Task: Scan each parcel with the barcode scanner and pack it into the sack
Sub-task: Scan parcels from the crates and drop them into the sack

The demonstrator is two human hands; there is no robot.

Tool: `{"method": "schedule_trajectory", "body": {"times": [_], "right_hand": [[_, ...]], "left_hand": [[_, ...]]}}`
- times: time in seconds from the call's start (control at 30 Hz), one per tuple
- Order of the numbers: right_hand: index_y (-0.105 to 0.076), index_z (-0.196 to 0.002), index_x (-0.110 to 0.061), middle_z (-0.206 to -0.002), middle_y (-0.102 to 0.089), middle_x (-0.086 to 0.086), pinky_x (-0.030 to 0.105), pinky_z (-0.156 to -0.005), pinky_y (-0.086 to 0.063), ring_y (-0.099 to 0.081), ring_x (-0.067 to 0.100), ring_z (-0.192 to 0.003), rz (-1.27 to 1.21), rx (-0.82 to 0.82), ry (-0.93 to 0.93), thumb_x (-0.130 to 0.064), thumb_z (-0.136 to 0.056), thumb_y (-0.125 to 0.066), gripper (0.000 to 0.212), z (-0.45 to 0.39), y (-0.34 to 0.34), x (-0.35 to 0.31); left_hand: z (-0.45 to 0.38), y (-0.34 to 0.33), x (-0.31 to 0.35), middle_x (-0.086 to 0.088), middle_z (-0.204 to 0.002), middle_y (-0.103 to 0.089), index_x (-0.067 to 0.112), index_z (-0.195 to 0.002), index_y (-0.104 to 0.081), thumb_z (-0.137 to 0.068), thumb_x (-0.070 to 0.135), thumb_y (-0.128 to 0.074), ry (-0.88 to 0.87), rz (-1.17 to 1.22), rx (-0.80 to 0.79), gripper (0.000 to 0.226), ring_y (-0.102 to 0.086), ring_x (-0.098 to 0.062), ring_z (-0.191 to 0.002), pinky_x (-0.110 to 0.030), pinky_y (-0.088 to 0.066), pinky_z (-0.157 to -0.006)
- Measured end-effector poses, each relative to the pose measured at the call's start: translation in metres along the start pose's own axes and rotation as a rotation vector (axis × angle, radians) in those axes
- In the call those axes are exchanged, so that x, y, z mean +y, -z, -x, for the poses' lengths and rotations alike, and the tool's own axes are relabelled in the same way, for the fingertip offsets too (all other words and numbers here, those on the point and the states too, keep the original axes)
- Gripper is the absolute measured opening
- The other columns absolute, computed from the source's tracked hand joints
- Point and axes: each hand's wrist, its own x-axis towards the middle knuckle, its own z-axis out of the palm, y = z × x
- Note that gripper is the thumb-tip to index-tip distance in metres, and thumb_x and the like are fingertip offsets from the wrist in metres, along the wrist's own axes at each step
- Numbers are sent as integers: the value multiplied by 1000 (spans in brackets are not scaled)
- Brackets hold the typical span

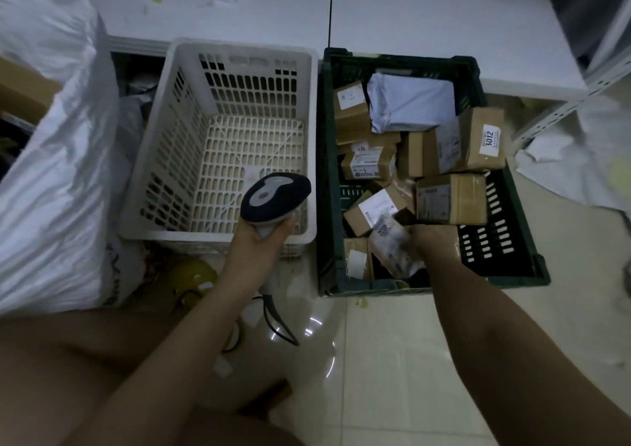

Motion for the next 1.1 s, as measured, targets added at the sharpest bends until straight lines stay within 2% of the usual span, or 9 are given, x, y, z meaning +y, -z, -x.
{"method": "schedule_trajectory", "body": {"times": [0.1, 0.23, 0.37, 0.5, 0.67, 0.73, 0.83, 0.97, 1.1], "right_hand": [[-62, -121, -7, -120, -64, 17, 31, -77, -40, -59, 34, -109, -9, 88, 10, -22, -96, -54, 30, 12, 23, -11], [-62, -117, -9, -106, -69, 10, 27, -67, -51, -69, 22, -92, -586, 245, 252, -19, -94, -62, 25, 49, 47, -33], [-60, -107, -18, -92, -72, 0, 24, -61, -58, -71, 8, -75, -1015, 137, 501, -9, -90, -65, 20, 118, 52, -73], [-63, -118, -15, -98, -73, -1, 26, -66, -58, -72, 11, -82, -919, -19, 615, -11, -91, -66, 28, 150, 32, -108], [-65, -116, -22, -101, -71, -11, 19, -70, -54, -68, 2, -89, -772, -209, 751, -13, -94, -62, 24, 175, 12, -143], [-65, -112, -26, -100, -70, -11, 24, -74, -54, -68, 4, -89, -688, -174, 786, -15, -94, -62, 22, 180, 8, -154], [-62, -114, -30, -102, -65, -3, 29, -73, -56, -67, 13, -93, -746, -15, 710, -20, -87, -72, 31, 182, 2, -157], [-44, -136, -25, -121, -61, 1, 34, -84, -58, -66, 13, -103, -1084, -131, 448, -9, -74, -82, 74, 190, -18, -147], [-63, -113, -15, -118, -69, 11, 31, -85, -57, -67, 19, -103, -1141, -247, 366, -5, -84, -72, 32, 203, -52, -151]], "left_hand": [[3, 3, 1, 0, -126, -60, 14, -136, -49, -86, 17, -67, -7, 7, -3, 53, -57, -13, -115, -31, -46, -100], [7, 7, 6, -4, -128, -60, 13, -136, -50, -88, 16, -67, -21, 36, 37, 52, -56, -18, -117, -38, -44, -104], [16, 14, 17, 6, -114, -62, 14, -129, -52, -86, 9, -68, -74, 131, 77, 46, -61, 0, -96, -13, -52, -83], [23, 31, 26, 18, -109, -60, 24, -124, -51, -81, 7, -73, -112, 254, 155, 51, -59, 16, -87, -7, -50, -77], [22, 60, 20, 6, -119, -59, 15, -133, -49, -77, 4, -76, -98, 299, 259, 63, -58, 0, -98, -7, -51, -71], [20, 69, 14, 1, -126, -59, 11, -136, -48, -77, 2, -76, -79, 281, 256, 67, -60, -6, -105, -15, -53, -80], [19, 76, 13, -4, -133, -56, 11, -140, -45, -76, 4, -78, -22, 329, 292, 72, -56, -17, -117, -36, -47, -101], [18, 80, 12, 2, -129, -55, 13, -140, -44, -79, 9, -77, 17, 432, 331, 69, -55, -14, -112, -32, -43, -102], [18, 77, 10, -1, -119, -62, 9, -132, -51, -82, 14, -74, 60, 518, 299, 55, -60, -13, -102, -31, -46, -96]]}}
